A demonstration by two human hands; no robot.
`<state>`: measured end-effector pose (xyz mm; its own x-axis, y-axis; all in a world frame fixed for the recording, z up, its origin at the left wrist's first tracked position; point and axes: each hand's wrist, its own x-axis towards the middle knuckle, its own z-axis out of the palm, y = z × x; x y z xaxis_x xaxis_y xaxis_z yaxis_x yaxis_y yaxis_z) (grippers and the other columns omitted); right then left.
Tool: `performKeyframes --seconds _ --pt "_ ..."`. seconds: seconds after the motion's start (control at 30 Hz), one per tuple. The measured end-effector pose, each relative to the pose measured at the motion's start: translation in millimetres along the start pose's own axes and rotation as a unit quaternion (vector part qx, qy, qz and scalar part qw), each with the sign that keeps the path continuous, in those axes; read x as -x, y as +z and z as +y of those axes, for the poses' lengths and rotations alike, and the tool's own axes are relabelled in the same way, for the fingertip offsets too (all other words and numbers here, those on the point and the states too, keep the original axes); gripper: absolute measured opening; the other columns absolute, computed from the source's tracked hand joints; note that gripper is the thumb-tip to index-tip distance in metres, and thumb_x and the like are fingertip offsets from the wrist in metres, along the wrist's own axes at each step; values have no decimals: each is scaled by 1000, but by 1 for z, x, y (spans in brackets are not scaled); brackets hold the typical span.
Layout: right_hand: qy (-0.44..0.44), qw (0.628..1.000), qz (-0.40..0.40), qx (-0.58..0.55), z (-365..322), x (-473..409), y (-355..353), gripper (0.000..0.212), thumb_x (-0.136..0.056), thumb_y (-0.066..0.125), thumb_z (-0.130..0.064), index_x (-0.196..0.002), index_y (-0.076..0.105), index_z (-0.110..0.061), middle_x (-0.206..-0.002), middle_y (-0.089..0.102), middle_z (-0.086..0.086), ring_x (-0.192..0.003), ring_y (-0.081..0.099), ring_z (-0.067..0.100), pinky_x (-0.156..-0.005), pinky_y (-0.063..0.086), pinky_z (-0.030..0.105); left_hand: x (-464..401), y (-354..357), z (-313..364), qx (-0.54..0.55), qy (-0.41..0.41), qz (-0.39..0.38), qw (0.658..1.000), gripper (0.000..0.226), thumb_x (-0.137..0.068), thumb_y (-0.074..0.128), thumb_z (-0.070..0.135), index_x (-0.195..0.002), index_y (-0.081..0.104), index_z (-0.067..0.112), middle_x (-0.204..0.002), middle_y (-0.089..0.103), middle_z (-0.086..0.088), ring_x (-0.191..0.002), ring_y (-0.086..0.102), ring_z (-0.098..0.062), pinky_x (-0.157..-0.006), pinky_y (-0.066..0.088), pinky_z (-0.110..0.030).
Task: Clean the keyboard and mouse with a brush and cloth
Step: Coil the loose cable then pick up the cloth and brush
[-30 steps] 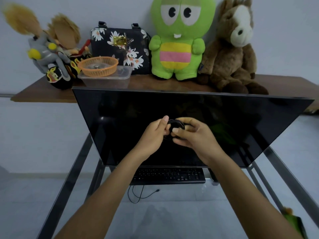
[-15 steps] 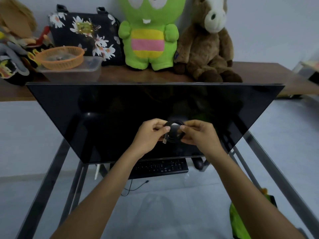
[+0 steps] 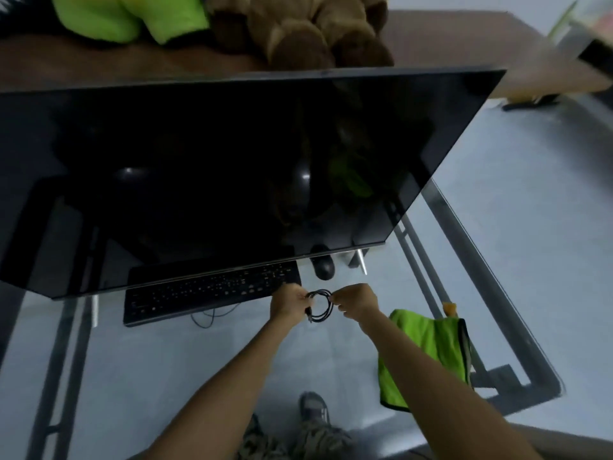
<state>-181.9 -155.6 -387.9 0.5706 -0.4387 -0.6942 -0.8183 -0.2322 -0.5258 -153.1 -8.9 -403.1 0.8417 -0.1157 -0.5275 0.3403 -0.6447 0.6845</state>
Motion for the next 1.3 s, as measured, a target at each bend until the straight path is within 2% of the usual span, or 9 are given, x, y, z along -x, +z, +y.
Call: performKeyframes --seconds 0.2,0.3,0.47,0.63,0.77,0.87,1.07,1.23,1.3 --pt "-18 998 5 54 8 -37 21 18 -74 68 -13 -84 73 1 -78 71 11 -67 62 21 -59 52 29 -18 32 -15 -29 -52 82 995 13 -86 67 18 -80 68 7 -91 72 -10 -79 62 -21 -66 45 -30" --pt "-48 996 11 77 13 -46 26 14 -78 69 -15 -85 74 -4 -84 72 9 -74 63 22 -67 53 28 -24 40 -24 -1 -50 118 992 11 -82 72 16 -88 68 7 -97 72 -9 -92 66 -25 -76 52 -34" --pt "-148 984 35 94 28 -52 31 6 -79 72 -15 -82 77 -13 -93 74 6 -92 64 22 -74 48 24 -31 46 -32 9 -45 136 990 14 -78 76 17 -88 66 14 -101 68 -8 -90 65 -20 -76 49 -27" --pt "-148 983 24 107 31 -63 34 8 -79 70 -16 -84 76 -18 -97 71 6 -93 63 24 -71 44 23 -34 48 -30 -3 -39 125 991 14 -80 72 12 -93 68 11 -100 69 -8 -90 65 -21 -78 48 -27" --pt "-151 978 21 144 32 -64 32 18 -78 73 -33 -94 72 -23 -101 68 8 -104 57 28 -82 48 27 -26 48 -25 -36 -7 144 989 19 -83 71 19 -99 65 13 -111 58 -8 -98 62 -22 -79 49 -30" --pt "-153 980 16 128 28 -58 13 21 -80 71 -34 -98 72 -23 -102 69 8 -109 55 29 -86 51 31 -16 48 -12 -57 46 162 984 20 -86 69 22 -103 63 13 -114 51 -7 -102 61 -24 -82 54 -36" --pt "-146 981 104 73 33 -45 -81 18 -83 64 -26 -99 73 -22 -105 72 2 -104 62 26 -82 46 25 -14 77 49 -108 161 79 978 25 -87 67 25 -108 61 14 -118 55 -8 -110 56 -24 -83 51 -37" --pt "-95 975 203 -3 85 -24 -164 23 -84 57 -16 -100 74 -18 -101 74 6 -97 67 24 -80 48 25 1 135 79 -167 59 -108 978 73 -77 68 59 -123 51 5 -123 58 -10 -114 56 -29 -78 41 -30" --pt "-69 970 228 -41 111 -16 -188 26 -83 54 -11 -101 74 -14 -99 74 8 -89 66 20 -76 49 25 9 156 74 -156 6 -159 975 89 -67 71 68 -123 50 2 -120 60 -10 -109 59 -29 -77 45 -29"
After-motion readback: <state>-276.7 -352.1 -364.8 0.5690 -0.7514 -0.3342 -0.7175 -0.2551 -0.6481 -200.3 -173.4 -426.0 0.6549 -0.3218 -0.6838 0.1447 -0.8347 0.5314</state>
